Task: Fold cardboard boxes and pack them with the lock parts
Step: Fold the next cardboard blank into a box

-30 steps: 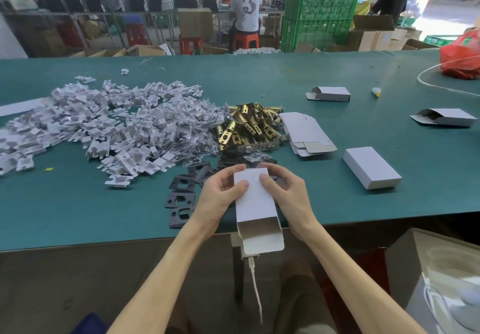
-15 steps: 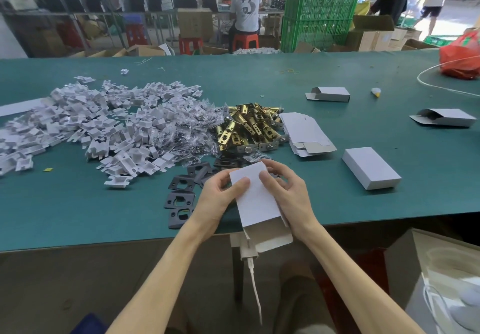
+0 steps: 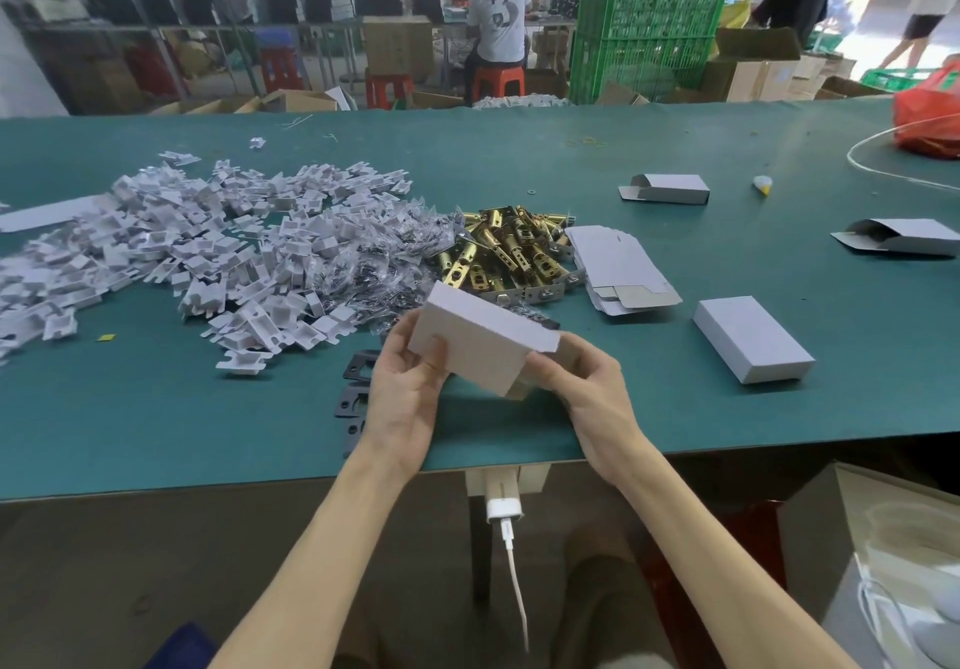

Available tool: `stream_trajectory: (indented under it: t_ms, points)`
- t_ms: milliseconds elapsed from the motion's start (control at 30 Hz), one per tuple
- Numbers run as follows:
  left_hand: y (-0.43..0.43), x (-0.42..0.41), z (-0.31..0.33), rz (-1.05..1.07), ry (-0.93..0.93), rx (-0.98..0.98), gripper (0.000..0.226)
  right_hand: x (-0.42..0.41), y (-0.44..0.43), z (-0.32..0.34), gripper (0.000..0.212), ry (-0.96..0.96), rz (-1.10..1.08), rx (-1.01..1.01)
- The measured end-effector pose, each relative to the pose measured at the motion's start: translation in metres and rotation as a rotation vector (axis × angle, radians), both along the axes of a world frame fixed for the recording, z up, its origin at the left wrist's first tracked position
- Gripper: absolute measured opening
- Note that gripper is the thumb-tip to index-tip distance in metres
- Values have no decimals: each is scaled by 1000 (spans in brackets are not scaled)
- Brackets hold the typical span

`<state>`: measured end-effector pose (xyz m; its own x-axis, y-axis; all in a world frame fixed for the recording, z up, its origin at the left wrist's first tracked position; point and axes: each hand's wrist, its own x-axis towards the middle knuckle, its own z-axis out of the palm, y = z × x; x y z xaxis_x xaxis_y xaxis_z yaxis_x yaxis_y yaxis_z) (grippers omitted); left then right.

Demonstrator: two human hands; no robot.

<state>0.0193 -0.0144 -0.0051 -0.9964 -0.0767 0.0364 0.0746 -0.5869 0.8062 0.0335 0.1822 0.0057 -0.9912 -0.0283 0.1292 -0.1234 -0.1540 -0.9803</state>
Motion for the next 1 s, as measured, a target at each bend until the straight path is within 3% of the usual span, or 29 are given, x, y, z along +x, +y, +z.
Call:
stream_trajectory:
  t_ms: [100,267,433,633,767,833,900,1000]
  points:
    - [6,2,0,-21,68,-203,54,-2,4,0,40,-72,-55,-288]
    - [9,3,3,4,100,-249,42,-5,2,1,75,-111,-88,-371]
    - [13,5,4,28,88,-297,41,-5,0,1,47,-81,-34,-337]
    - [14,5,2,38,41,-332,55,-8,0,-5,52,-110,-126,-242]
    - [13,4,2,68,6,-300,50,-10,2,-8,17,-135,-92,-230]
    - [12,3,2,75,-14,-254,44,-10,4,-8,12,-146,-58,-205]
    - [12,3,1,91,-26,-245,34,-9,2,-7,16,-148,-31,-127]
    - [11,2,-2,100,-13,-265,21,-6,-3,-4,55,-197,-62,-41]
